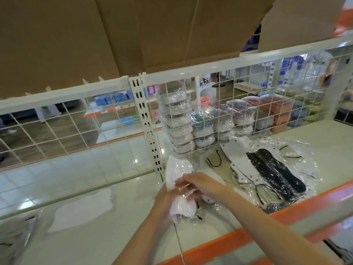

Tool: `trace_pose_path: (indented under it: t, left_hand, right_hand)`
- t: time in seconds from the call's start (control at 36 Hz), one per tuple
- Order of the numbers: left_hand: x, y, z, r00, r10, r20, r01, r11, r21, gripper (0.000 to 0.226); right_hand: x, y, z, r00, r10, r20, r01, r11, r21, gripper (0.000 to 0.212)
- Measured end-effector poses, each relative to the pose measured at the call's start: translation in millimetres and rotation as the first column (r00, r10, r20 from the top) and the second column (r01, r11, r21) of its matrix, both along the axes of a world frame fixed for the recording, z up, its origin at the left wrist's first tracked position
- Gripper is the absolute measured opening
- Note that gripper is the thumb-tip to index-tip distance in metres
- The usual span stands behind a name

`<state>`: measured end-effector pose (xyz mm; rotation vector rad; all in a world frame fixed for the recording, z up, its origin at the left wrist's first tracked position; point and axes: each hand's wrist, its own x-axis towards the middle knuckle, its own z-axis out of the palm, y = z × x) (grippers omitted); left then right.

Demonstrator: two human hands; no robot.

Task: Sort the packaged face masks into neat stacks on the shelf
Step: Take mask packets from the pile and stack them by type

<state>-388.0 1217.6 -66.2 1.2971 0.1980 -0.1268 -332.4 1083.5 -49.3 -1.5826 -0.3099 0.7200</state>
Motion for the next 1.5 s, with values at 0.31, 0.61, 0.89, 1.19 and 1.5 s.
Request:
trace_pose_path:
  t: [0.31, 0.61, 0.89, 1.19, 1.5]
  left_hand:
    - [-14, 37, -14, 0.972, 0.202, -0.118, -0.214, 0.972, -0.094, 0.029]
    - [0, 55, -27, 0.966, 0.095, -0.240, -0.216, 0.806, -0.552, 0.056]
    - [5, 42, -22, 0.871, 0.299, -0.391, -0.414, 0.874, -0.255, 0.018]
    - [13, 48, -9, 0.903, 0.380, -0.201, -0.344, 0.919, 0.191, 0.024]
    - [14, 47, -14, 0.948, 0.317, -0.018, -0.198, 0.635, 0.747, 0.065]
  right_hand:
    - [22, -29, -44, 0.791, 0.272, 0.548, 0.325, 0.572, -0.753, 0.050]
    - [16, -30, -56, 0.720, 0.302, 0.625, 0.428, 0.515, -0.742, 0.049]
    - [15, -15, -47, 0.709, 0.400, 0.581, 0.412, 0.434, -0.801, 0.039]
    - [18, -11, -42, 0.720, 0.439, 0.537, 0.374, 0.406, -0.834, 0.040]
    - [18, -17, -37, 0.683, 0.499, 0.533, 0.392, 0.366, -0.844, 0.034]
